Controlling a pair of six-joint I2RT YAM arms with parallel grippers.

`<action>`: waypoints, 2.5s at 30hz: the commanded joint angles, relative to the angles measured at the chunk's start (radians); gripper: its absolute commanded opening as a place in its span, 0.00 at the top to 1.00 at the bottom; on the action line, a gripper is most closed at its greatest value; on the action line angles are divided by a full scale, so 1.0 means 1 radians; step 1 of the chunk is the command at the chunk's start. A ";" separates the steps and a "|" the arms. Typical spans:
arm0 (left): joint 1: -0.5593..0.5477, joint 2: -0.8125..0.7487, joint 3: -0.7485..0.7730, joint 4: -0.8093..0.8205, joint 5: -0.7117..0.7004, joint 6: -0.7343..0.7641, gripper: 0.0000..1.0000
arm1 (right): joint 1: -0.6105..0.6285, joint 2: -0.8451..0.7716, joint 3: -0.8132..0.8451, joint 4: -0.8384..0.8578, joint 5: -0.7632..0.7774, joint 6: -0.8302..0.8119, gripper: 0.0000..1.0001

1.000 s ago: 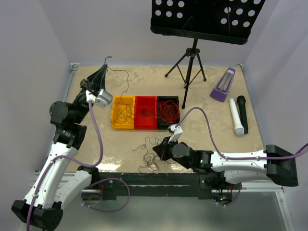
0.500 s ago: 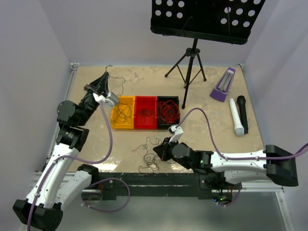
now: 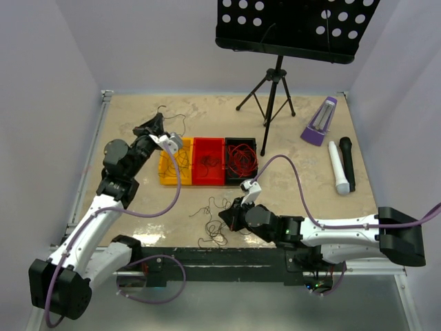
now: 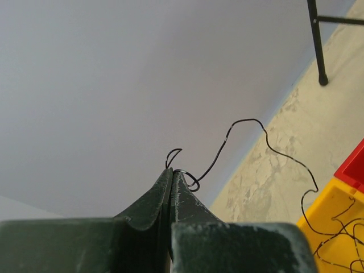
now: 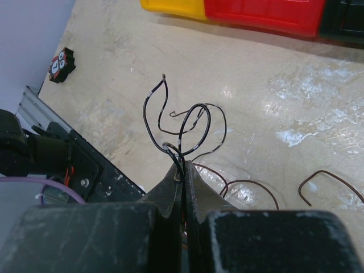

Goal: Untangle the cables
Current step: Place the cable in the bin.

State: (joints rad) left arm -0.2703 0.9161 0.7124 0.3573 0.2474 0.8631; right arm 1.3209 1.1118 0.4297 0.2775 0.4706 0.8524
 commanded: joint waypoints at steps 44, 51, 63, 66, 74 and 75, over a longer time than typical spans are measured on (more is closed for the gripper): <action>0.037 0.173 -0.176 -0.221 -0.017 -0.139 1.00 | -0.005 -0.104 0.075 -0.067 -0.099 -0.044 0.34; 0.039 0.162 -0.188 -0.256 0.043 -0.161 1.00 | -0.107 -0.100 0.280 -0.182 -0.095 -0.111 0.32; 0.068 0.155 -0.208 -0.201 -0.009 -0.389 1.00 | -0.465 0.558 0.653 0.069 -0.365 -0.156 0.35; 0.074 0.161 -0.205 -0.187 -0.039 -0.417 1.00 | -0.483 0.684 0.744 0.094 -0.395 -0.139 0.35; 0.079 0.181 -0.234 -0.138 0.049 -0.464 1.00 | -0.494 0.784 0.799 0.222 -0.452 -0.056 0.42; 0.077 0.184 -0.244 -0.120 0.061 -0.470 1.00 | -0.494 0.790 0.801 0.233 -0.457 -0.053 0.43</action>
State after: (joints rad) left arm -0.2020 1.0866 0.4931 0.1444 0.2436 0.4538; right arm 0.8326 1.9007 1.1706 0.3958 0.0616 0.7628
